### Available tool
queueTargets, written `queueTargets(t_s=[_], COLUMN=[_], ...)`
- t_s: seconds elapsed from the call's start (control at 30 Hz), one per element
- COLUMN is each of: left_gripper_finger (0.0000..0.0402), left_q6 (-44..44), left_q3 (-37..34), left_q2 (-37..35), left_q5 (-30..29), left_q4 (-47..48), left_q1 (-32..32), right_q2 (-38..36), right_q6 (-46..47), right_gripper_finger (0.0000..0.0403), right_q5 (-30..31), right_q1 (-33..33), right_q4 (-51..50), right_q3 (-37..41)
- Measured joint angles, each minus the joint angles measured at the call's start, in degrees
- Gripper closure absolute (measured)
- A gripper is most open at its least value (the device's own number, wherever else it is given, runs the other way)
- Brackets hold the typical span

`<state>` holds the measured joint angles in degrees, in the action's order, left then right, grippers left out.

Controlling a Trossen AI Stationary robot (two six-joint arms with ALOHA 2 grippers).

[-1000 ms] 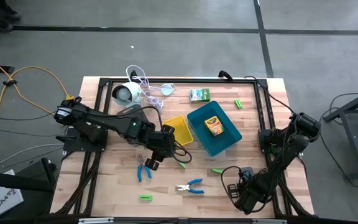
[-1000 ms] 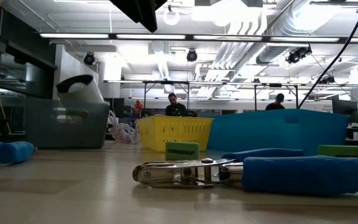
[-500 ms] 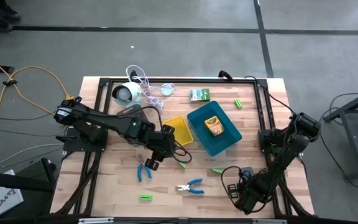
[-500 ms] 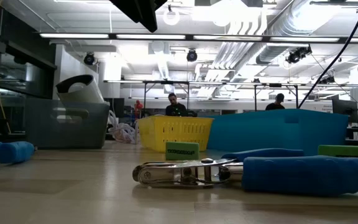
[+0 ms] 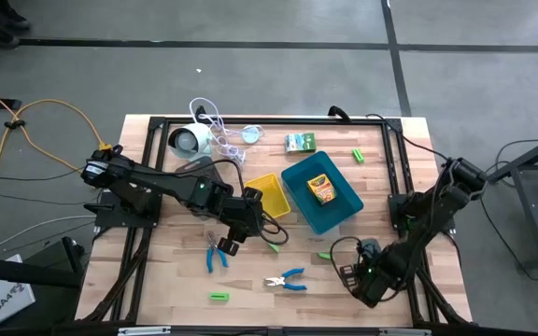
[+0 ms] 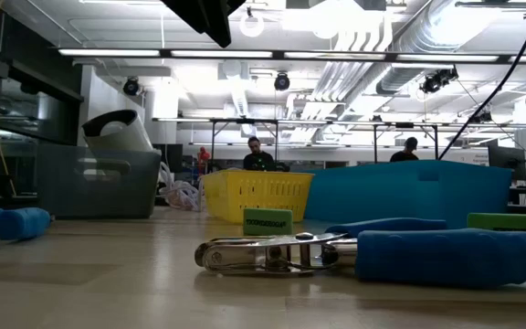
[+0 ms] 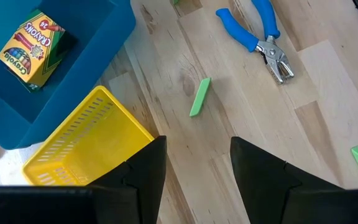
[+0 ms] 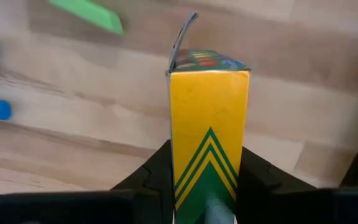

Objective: Pick & Place School Supplies
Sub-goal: Put the crayons box into the blue bin

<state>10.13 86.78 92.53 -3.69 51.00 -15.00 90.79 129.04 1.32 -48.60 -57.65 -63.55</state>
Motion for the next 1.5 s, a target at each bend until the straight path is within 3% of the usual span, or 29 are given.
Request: queueTargets(t_s=[0.33, 0.87, 1.23, 1.5], left_gripper_finger=[0.0232, 0.0232, 0.0232, 0.0232], left_q6=[0.47, 0.61, 0.54, 0.35], left_q3=[-0.01, -0.01, -0.02, -0.02], left_q2=[0.0, 0.0, 0.0, -0.02], left_q5=[-0.02, -0.02, -0.02, -0.02], left_q4=[0.02, 0.02, 0.04, 0.07], left_q1=[-0.02, -0.02, -0.02, -0.01], right_q2=[-5.75, -16.01, -11.82, -5.52], right_q6=[-15.33, -44.91, -68.71, -78.27], right_gripper_finger=[0.0302, 0.0302, 0.0302, 0.0302], right_q5=[0.81, 14.36, 12.51, 7.25], right_q1=[9.43, 29.54, 45.06, 52.79], right_q4=[-3.92, -3.29, 4.43, 6.84], right_q3=[-0.02, -0.02, -0.07, -0.11])
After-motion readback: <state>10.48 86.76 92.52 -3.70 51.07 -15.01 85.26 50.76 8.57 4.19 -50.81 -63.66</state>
